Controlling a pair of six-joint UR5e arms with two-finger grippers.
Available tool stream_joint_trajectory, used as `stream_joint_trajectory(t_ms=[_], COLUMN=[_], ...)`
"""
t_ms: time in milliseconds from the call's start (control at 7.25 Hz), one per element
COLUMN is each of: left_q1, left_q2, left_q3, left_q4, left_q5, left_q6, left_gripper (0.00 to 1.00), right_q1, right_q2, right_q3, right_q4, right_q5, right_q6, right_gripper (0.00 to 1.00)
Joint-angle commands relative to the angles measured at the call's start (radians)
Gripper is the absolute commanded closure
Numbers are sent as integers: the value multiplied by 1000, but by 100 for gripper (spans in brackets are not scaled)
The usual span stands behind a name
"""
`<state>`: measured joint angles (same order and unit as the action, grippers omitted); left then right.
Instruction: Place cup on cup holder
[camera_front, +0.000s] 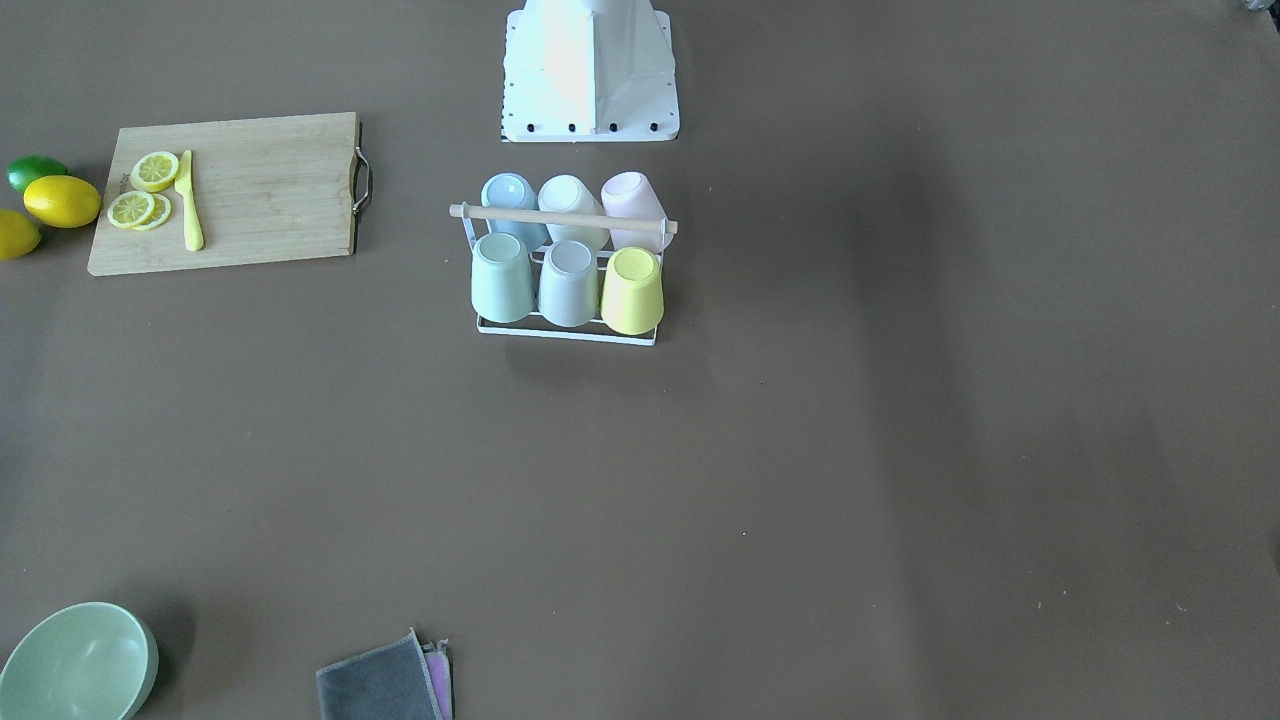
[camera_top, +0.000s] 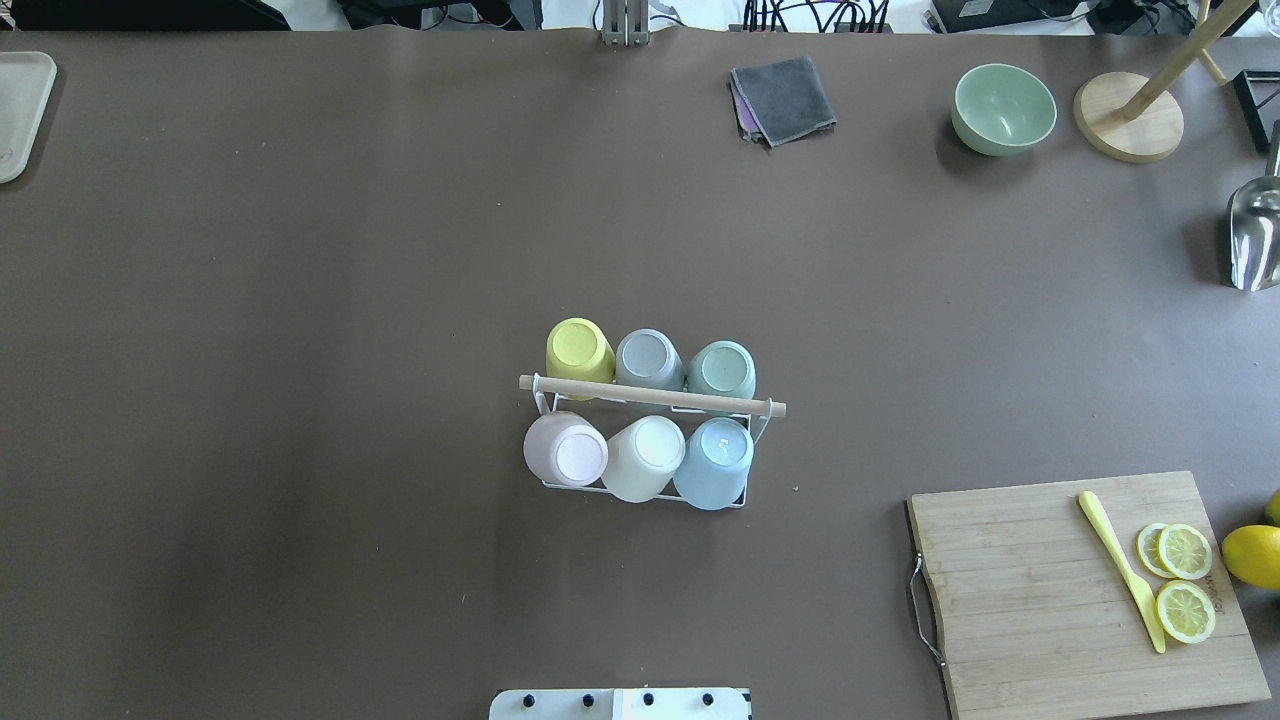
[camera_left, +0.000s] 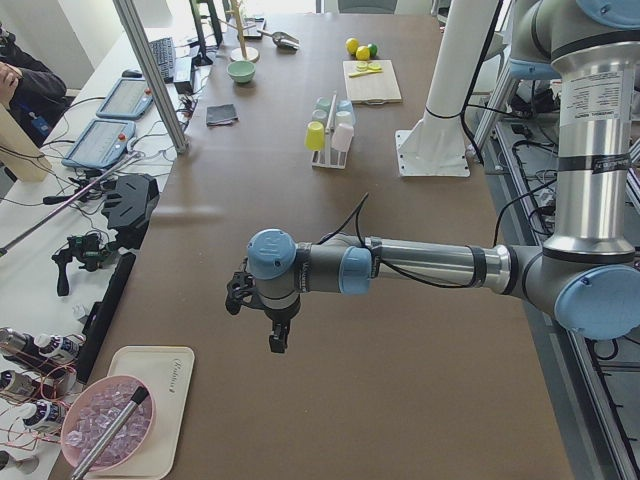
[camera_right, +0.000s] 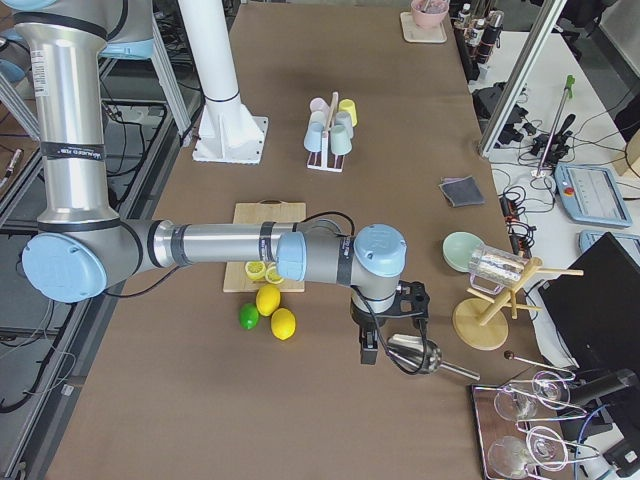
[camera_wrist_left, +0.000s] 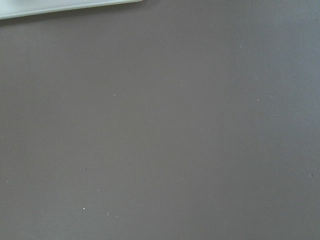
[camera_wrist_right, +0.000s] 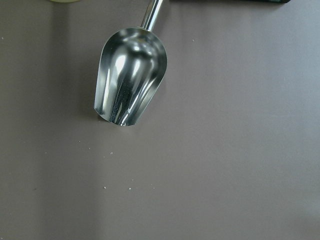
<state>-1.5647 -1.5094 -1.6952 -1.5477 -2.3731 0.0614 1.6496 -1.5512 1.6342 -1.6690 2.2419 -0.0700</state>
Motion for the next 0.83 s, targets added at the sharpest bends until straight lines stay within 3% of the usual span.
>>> stream_joint_trajectory(t_ms=[0,690], left_q1=[0,0], left_q2=[0,0], left_q3=[0,2], left_q4=[0,0], left_q5=[0,0], left_q6=[0,0], left_gripper=[1,1], right_q1=[-1,-1], right_q2=[6,3], right_q3=[1,16], right_q4=[2,2], right_q5=[-4,18], right_q6=[-7,-8], right_gripper=[0,0])
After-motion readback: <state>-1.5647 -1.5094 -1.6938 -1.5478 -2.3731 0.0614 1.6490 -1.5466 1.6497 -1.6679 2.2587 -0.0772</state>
